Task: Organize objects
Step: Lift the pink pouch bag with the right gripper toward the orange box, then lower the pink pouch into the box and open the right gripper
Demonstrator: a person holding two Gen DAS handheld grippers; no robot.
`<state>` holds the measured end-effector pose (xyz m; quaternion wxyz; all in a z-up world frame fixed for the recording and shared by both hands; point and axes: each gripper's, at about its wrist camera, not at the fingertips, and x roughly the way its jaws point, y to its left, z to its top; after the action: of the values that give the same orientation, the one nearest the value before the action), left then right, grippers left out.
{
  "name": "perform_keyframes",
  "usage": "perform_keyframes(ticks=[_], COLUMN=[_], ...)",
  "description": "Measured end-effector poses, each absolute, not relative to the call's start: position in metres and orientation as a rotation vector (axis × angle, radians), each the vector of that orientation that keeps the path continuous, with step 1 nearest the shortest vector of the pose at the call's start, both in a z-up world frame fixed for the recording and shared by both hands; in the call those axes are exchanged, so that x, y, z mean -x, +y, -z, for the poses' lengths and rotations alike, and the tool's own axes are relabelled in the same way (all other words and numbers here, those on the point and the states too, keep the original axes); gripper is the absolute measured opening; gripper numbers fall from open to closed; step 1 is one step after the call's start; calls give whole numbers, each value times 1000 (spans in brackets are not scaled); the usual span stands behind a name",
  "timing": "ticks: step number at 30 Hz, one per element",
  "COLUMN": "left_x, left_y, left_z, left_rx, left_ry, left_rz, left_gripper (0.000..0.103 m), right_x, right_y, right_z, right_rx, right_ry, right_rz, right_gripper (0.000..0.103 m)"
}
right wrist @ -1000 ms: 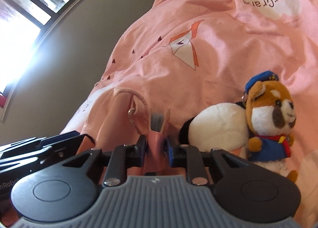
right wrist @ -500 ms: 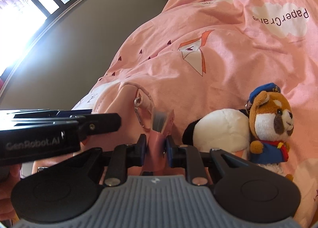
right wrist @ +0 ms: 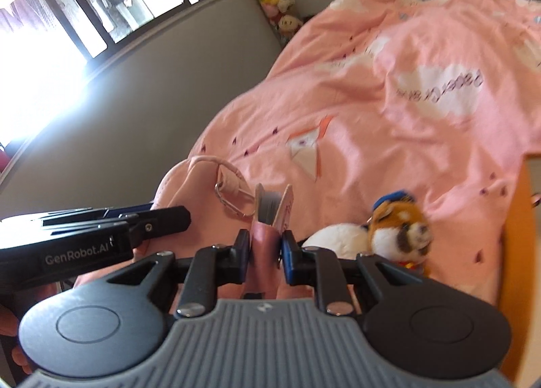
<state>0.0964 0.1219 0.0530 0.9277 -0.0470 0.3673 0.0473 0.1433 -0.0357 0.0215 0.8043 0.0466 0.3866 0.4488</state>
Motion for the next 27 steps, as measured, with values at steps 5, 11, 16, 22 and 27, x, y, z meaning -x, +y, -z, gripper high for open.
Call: perform_keyframes(ticks=[5, 11, 16, 22, 27], left_x=[-105, -137, -176, -200, -215], left_y=[77, 12, -43, -81, -91], left_z=[-79, -86, -47, 2, 26], left_rx=[101, 112, 93, 11, -21], left_ry=[686, 683, 792, 898, 947], left_rz=[64, 275, 365, 362, 340], left_gripper=[31, 31, 31, 31, 31], right_x=[-148, -169, -206, -234, -254], right_y=[-99, -181, -220, -231, -231], right_z=[-63, -85, -55, -6, 23], right_rx=[-123, -117, -109, -106, -115], right_ry=[710, 694, 798, 897, 958], right_rz=[-867, -675, -535, -481, -487], right_gripper=[21, 21, 21, 21, 21])
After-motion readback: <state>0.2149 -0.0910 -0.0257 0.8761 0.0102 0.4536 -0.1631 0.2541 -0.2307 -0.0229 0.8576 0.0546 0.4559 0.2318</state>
